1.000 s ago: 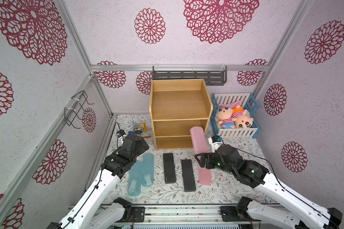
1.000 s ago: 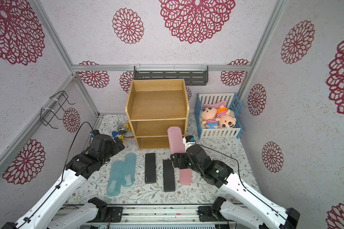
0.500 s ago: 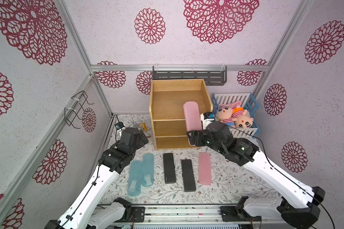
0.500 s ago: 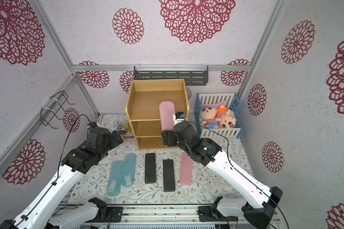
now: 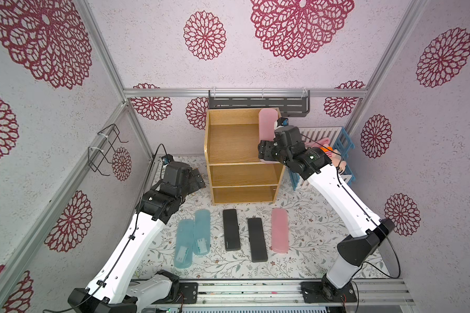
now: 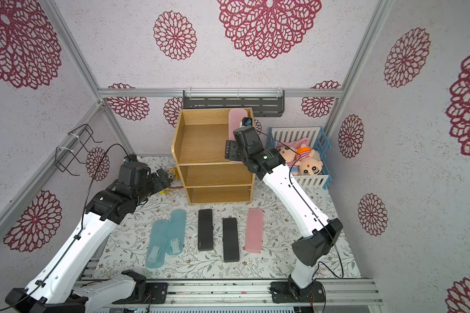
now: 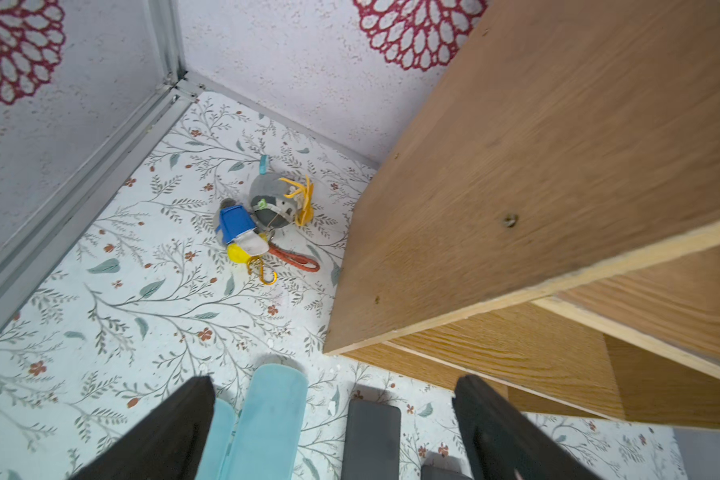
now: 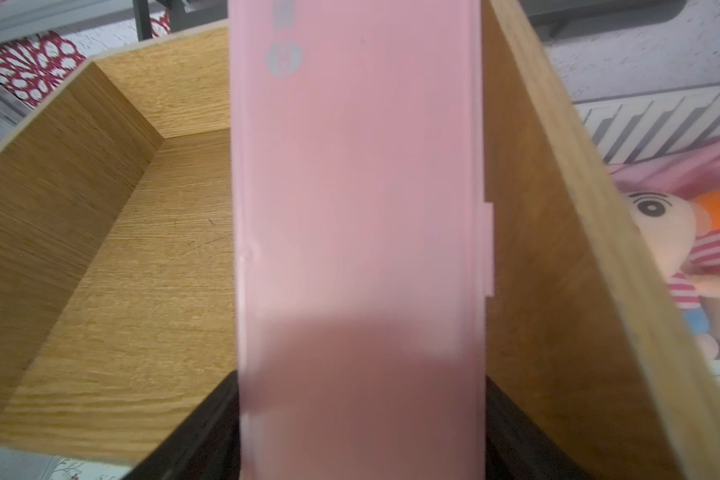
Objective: Place the pencil cases on the shelf according to color
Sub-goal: Place the pencil case on the shelf.
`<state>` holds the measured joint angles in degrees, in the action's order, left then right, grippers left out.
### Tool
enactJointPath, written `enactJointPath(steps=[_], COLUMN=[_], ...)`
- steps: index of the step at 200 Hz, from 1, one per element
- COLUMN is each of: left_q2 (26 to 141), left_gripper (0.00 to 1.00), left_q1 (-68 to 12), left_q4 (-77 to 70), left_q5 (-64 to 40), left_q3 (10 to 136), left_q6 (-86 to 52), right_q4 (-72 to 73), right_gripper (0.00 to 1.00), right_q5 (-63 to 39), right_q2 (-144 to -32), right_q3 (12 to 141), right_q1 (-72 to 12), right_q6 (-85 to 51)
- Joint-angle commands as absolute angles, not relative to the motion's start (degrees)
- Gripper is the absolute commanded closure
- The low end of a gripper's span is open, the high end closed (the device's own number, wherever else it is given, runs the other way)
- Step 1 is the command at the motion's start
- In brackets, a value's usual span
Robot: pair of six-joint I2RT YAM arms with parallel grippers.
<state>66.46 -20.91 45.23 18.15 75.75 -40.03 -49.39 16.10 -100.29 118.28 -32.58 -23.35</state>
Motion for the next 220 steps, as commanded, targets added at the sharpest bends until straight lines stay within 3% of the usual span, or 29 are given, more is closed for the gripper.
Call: enactJointPath(steps=[1, 38, 76, 133, 192, 220], left_q2=[68.0, 68.5, 68.0, 66.3, 64.2, 63.3], left_gripper=[0.03, 0.03, 0.03, 0.03, 0.03, 0.03], left_q1=[-20.5, -20.5, -20.6, -20.6, -20.5, -20.6], left_q4=[43.2, 41.8, 41.5, 42.1, 43.1, 43.9], left_q5=[13.3, 12.3, 11.7, 11.0, 11.1, 11.8], left_q3=[78.3, 77.4, 76.0, 74.3, 72.1, 71.8], left_q6=[-37.2, -37.9, -38.2, -38.4, -38.2, -37.9], right_q4=[-51.5, -54.8, -55.4, -53.9, -52.2, -51.4], right_gripper=[0.34, 0.31, 0.17, 0.12, 0.13, 0.25], right_q5=[16.1, 15.2, 13.9, 13.6, 17.0, 16.6], right_q2=[-102.3, -105.9, -106.5, -105.1, -103.4, -103.0], right_q3=[123.2, 127.4, 128.9, 129.3, 133.4, 133.4], right_q1=[-32.0, -31.7, -31.8, -32.4, -34.4, -34.6], right_q6=[-22.0, -22.8, -23.2, -22.9, -20.6, -19.8])
